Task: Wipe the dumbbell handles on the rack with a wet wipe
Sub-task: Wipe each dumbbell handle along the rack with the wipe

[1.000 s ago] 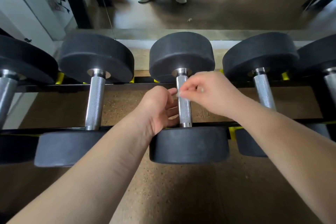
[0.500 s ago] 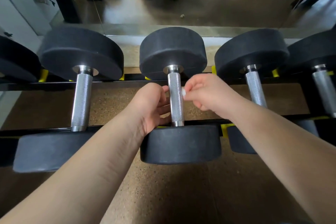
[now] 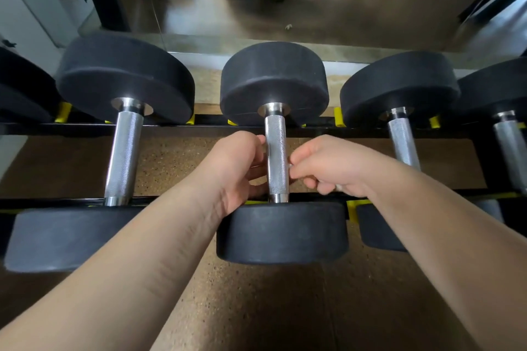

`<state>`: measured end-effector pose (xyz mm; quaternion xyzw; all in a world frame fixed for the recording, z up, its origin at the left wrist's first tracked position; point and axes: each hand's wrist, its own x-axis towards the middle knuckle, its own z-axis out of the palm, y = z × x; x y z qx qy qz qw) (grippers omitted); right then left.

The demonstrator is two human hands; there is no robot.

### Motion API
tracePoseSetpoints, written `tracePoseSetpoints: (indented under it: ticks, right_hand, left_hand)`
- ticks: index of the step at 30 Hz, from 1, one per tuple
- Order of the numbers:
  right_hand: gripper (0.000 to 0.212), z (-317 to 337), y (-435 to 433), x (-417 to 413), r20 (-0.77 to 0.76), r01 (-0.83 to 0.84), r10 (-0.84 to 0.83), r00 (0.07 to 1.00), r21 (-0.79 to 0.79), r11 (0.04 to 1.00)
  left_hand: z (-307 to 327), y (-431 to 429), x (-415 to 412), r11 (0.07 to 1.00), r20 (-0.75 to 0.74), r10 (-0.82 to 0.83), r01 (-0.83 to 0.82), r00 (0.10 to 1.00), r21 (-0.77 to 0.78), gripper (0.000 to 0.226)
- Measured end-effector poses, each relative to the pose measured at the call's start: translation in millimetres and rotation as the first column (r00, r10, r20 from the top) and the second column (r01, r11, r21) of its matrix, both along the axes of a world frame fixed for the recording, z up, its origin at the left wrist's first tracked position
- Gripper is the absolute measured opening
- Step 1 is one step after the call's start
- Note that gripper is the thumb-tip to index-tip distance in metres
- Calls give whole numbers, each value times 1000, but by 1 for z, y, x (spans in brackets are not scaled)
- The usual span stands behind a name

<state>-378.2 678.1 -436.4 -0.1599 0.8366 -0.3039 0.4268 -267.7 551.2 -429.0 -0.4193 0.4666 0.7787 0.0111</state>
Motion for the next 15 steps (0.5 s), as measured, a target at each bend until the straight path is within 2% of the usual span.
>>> tracePoseSetpoints:
  ticks: [2,4,6,9,13,15]
  right_hand:
    - [12,-7,-4,-1,21,137,-136,991,-106,985]
    - [13,-10,-7,-4,93,299,-285,954,-223,928]
    - [11,-9,-11,-3,128,365,-343,931,-293,883]
    - [16,-8,-9,-3,101,254,-237,966,-211,944]
    - [16,-1,0,1,211,29,-32,977,16,999]
    - [15,-1,-4,4,195,110,-108,975,-2,994]
  left_hand:
    - [-2,-2,0,1000,-5,10,-10,1000,-3,51]
    - [-4,-4,0,1000,-5,29,-29,1000,2,57]
    - [-4,-5,0,999,-3,37,-37,999,10,61]
    - [-2,-4,2,998,-9,51,-51,999,25,59]
    - [1,0,1,996,0,89,-89,996,19,46]
    - [0,1,-1,997,15,77,-77,997,-17,45]
